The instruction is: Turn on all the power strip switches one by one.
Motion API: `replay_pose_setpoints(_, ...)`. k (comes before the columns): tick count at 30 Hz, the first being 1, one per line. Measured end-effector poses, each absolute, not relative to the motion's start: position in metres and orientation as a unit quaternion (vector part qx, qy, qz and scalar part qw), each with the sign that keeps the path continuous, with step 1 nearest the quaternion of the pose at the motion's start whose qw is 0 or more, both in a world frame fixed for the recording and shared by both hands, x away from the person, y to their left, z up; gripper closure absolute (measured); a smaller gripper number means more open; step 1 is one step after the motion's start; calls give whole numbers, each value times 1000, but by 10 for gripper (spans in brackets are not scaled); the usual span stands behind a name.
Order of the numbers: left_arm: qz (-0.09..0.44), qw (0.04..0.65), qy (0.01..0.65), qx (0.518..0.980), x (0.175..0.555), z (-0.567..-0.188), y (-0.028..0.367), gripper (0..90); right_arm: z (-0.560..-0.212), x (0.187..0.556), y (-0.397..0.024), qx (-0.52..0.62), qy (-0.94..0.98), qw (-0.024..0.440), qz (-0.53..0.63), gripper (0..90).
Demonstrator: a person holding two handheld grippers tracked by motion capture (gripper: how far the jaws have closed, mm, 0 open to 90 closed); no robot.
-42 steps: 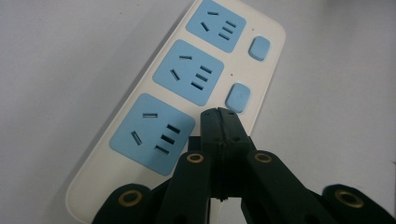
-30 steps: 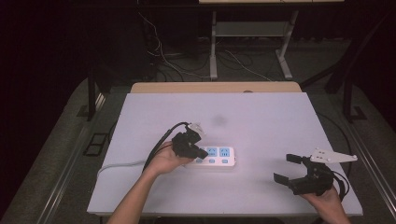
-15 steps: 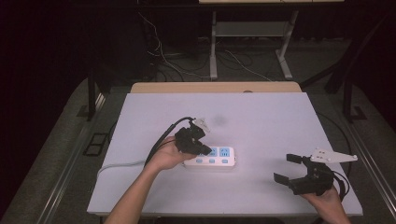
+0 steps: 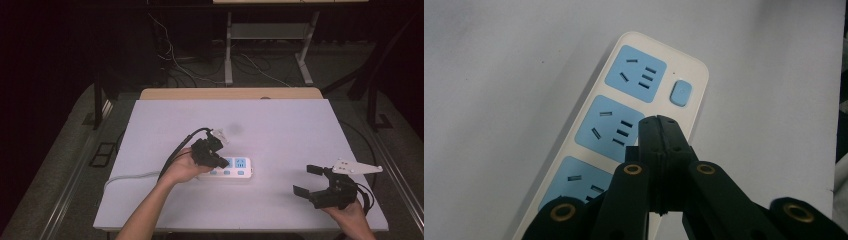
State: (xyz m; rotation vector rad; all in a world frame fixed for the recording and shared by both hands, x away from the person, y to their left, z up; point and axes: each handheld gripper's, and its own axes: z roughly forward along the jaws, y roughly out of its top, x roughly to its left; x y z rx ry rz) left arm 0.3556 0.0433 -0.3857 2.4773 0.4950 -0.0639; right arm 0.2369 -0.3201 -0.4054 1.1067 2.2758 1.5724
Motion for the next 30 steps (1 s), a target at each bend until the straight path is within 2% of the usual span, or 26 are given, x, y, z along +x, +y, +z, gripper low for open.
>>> replay_pose_setpoints(30, -37, 303, 191, 933, 351, -404, 34, 898, -405, 237, -320, 368, 764, 81, 523, 17)
